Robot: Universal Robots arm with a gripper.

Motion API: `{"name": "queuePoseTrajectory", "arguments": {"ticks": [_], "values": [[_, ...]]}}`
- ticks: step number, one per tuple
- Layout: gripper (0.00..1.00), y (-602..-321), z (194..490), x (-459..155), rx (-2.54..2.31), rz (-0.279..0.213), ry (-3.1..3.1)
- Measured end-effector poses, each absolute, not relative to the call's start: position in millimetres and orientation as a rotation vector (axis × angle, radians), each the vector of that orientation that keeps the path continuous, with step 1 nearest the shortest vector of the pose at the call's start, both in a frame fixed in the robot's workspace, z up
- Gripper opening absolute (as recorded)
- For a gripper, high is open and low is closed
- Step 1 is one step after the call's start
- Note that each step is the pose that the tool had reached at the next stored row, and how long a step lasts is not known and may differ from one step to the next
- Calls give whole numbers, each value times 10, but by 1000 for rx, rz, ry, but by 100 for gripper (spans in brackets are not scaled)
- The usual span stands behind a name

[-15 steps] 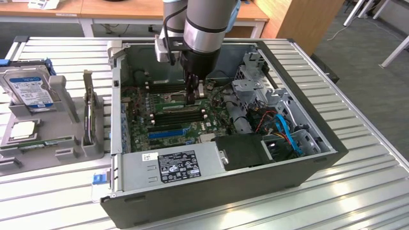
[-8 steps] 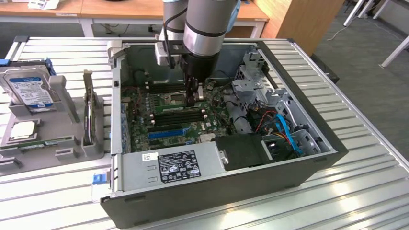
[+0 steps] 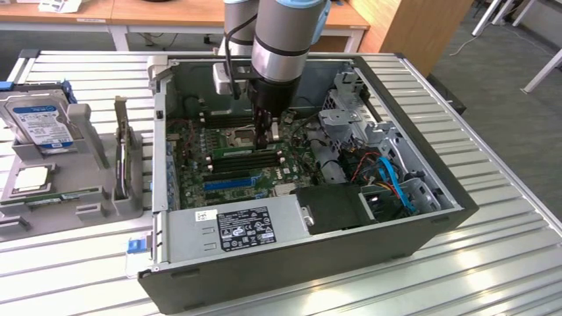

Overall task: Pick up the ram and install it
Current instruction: 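Insert the ram into the slot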

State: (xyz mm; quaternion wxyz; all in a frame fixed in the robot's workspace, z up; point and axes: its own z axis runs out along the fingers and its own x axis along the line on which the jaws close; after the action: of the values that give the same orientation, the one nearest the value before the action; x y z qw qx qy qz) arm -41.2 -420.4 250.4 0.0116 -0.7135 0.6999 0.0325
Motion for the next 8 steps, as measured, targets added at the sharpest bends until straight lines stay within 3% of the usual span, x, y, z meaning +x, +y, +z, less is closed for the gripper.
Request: {"name": "queuePoseTrajectory", "arguments": {"ticks": [8], "values": [[11, -4203, 2502, -411, -2215, 101, 2192]]}}
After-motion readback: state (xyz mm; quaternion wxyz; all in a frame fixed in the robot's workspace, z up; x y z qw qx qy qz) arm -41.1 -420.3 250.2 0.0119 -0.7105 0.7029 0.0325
